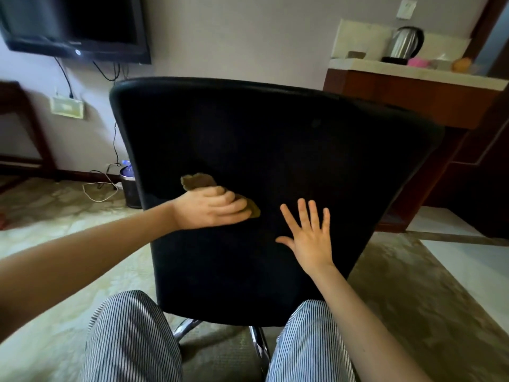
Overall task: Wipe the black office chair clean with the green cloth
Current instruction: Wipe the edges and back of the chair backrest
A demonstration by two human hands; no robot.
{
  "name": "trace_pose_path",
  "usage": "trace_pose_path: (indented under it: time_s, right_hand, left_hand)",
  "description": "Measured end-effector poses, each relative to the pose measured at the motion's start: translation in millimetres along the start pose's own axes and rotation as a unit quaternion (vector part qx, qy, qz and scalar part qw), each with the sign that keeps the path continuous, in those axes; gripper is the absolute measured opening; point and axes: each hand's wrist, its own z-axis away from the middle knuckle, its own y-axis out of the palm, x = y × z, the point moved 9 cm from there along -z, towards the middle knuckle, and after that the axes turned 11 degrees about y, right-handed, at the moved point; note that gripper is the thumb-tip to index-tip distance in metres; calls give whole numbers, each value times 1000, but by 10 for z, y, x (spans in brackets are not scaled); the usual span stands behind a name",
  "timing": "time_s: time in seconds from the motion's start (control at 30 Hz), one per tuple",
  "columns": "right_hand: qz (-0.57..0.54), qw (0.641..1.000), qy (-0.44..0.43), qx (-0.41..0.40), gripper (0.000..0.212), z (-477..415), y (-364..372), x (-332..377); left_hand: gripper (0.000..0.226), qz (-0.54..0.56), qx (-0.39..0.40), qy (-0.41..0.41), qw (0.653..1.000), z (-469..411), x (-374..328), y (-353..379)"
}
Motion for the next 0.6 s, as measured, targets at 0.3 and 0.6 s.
trace_pose_path:
  time_s: [0.3,0.6]
  right_hand:
    - [4,1000,26,-16,103,63,56,-218]
    - [-70,997,38,-24,100,140,-82,-112]
  left_hand:
    - [34,59,-24,-192,979,13,-1,-27]
    - [36,52,38,-50,997,-89,-245,-29]
